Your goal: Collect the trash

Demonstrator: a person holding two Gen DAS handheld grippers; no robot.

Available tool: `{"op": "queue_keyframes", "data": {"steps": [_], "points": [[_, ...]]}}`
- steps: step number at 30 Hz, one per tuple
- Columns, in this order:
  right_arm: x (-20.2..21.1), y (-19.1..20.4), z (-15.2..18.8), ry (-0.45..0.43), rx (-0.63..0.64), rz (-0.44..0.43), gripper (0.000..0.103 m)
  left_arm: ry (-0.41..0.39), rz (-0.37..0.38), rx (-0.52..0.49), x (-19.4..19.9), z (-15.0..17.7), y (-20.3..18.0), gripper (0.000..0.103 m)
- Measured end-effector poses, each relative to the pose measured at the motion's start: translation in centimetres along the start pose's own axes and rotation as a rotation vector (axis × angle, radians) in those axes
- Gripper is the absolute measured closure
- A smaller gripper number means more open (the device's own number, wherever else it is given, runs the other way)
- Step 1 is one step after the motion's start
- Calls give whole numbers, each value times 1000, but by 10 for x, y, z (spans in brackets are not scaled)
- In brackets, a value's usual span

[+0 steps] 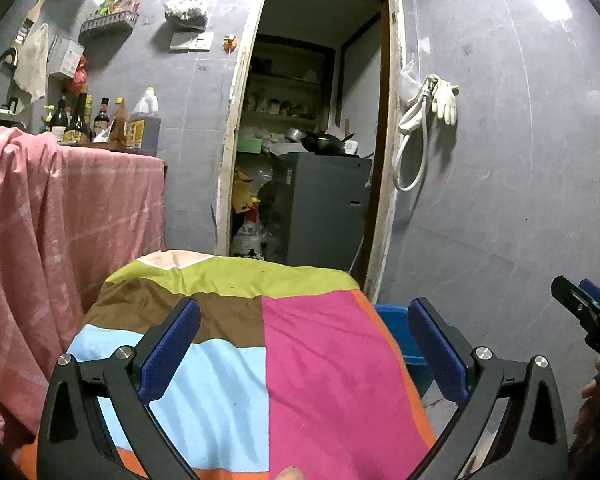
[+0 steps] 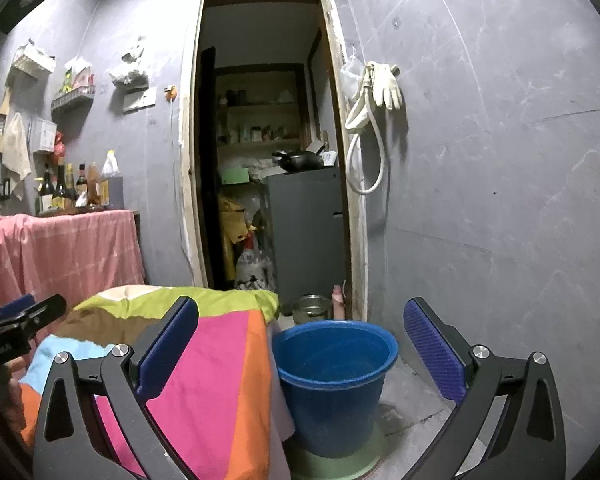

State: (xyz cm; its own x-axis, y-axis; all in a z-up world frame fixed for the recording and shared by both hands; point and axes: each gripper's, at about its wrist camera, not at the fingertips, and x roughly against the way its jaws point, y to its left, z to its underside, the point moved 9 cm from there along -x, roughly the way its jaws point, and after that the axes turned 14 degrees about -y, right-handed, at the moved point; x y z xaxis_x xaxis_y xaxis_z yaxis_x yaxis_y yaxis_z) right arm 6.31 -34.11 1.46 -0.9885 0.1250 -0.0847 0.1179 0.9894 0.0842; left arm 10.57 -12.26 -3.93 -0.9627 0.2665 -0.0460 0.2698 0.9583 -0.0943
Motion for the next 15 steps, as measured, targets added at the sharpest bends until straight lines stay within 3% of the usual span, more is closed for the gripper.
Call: {"op": "queue_keyframes", "data": {"steps": [15], "points": [[8, -9, 24, 35, 13, 27, 0, 37, -31, -9, 10, 29, 1, 2]]}}
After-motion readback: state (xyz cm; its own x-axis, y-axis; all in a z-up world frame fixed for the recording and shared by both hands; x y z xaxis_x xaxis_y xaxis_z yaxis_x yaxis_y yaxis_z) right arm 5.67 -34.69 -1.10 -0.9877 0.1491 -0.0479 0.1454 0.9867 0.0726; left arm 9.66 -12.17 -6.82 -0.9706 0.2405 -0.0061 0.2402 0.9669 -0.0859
